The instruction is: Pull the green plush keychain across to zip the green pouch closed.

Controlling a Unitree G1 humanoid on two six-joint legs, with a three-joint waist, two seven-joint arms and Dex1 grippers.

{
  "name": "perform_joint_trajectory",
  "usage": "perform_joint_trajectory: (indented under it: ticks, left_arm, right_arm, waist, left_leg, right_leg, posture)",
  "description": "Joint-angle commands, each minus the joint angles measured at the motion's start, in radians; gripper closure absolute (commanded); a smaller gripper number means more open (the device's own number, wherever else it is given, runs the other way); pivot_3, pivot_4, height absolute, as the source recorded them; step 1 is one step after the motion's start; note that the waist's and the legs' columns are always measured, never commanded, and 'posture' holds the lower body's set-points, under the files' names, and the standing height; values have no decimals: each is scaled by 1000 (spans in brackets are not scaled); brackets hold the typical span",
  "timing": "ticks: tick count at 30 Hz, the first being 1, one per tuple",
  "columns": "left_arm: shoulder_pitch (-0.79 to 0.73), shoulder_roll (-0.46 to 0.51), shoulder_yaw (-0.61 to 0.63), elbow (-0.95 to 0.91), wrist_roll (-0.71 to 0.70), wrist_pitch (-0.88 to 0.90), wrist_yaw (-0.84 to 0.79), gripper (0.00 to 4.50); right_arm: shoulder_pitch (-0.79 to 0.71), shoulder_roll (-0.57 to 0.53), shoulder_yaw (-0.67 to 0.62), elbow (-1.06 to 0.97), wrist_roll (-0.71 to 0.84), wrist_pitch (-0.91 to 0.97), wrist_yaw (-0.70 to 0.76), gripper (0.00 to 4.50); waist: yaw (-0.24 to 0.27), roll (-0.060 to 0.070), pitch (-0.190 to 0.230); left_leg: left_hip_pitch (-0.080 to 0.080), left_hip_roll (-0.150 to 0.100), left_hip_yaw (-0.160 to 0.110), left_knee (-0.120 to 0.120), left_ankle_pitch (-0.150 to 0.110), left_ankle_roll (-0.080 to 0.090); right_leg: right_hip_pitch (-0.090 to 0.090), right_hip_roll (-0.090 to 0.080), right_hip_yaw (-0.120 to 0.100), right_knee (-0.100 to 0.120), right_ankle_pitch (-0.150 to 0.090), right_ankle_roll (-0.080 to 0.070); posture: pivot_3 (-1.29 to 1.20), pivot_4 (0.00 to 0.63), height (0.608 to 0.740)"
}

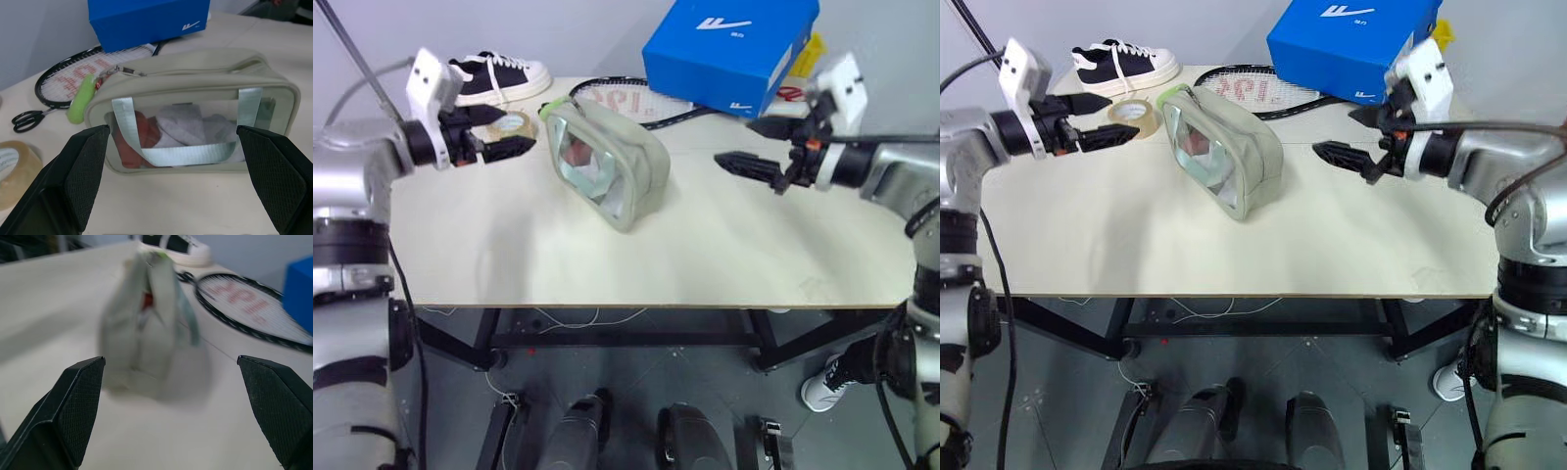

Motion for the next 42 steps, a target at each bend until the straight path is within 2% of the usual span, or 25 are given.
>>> perform_joint_trajectory:
  ticks: [1, 5, 14, 20, 24, 31, 34, 40, 41, 42]
  left_arm:
    - [-37, 30, 4, 12, -2, -18, -63, 66]
    - [-34, 15, 11, 0, -9, -1, -69, 66]
    - [23, 8, 20, -73, -12, 11, -50, 66]
    - [127, -7, 54, -258, -78, 137, 5, 66]
    - [211, -62, 111, -391, -138, 223, 121, 66]
    - [319, -144, 135, -541, -177, 277, 272, 66]
    - [341, -149, 145, -554, -184, 287, 303, 0]
    - [360, -139, 153, -548, -194, 283, 330, 0]
    - [362, -140, 151, -552, -196, 284, 334, 0]
    - [365, -141, 149, -557, -198, 284, 337, 0]
  right_arm:
    - [-27, 2, -2, -45, 28, 28, -10, 0]
    - [-9, -4, 21, -53, 8, 16, -21, 0]
    - [-16, 50, 60, -67, 1, 7, -74, 0]
    - [-47, 199, 169, -34, -100, -106, -164, 0]
    - [-73, 351, 252, 102, -219, -251, -248, 0]
    - [-121, 471, 333, 329, -368, -443, -264, 0]
    - [-131, 490, 335, 378, -384, -480, -235, 868]
    - [-120, 466, 312, 363, -388, -476, -181, 4056]
    - [-114, 450, 305, 350, -386, -470, -168, 4480]
    - [-105, 425, 296, 331, -380, -462, -149, 4480]
  waist:
    - [2, 0, 0]
    - [3, 0, 0]
    - [0, 0, 0]
    - [-15, 0, 0]
    - [-20, 0, 0]
    - [-22, 0, 0]
    - [-21, 0, 0]
    - [-21, 0, 0]
    - [-19, 0, 0]
    - [-17, 0, 0]
  left_leg:
    - [-1, 0, 0, 0, 0, 0]
    - [-9, 0, 0, 3, 1, 0]
    - [-9, 0, 0, 4, 1, 0]
    - [-9, 0, 0, 4, 2, 0]
    - [-8, 0, 0, 5, 2, -1]
    - [-6, 0, 0, 5, 4, -2]
    - [-4, 1, 0, 4, 4, -3]
    - [0, 1, 0, 3, 4, -3]
    - [1, 1, 0, 2, 4, -3]
    - [1, 1, 0, 3, 4, -3]
  right_leg:
    - [-1, 0, 0, 0, 0, 0]
    - [-5, 1, 0, 2, 2, 1]
    - [-5, 1, 0, 2, 3, 1]
    - [-5, 1, 1, 4, 3, 1]
    - [-5, 2, 1, 5, 4, 1]
    - [-3, 4, 2, 6, 6, 1]
    - [-2, 6, 2, 6, 6, 1]
    - [-2, 6, 2, 6, 6, 0]
    - [-2, 6, 2, 6, 6, 0]
    - [-2, 6, 2, 6, 6, 0]
  posture:
    - [0, 150, 740]
    - [0, 150, 740]
    - [0, 150, 740]
    - [0, 150, 740]
    - [0, 150, 740]
    - [0, 150, 740]
    - [0, 150, 740]
    - [0, 150, 740]
    - [0, 150, 740]
    - [0, 150, 740]
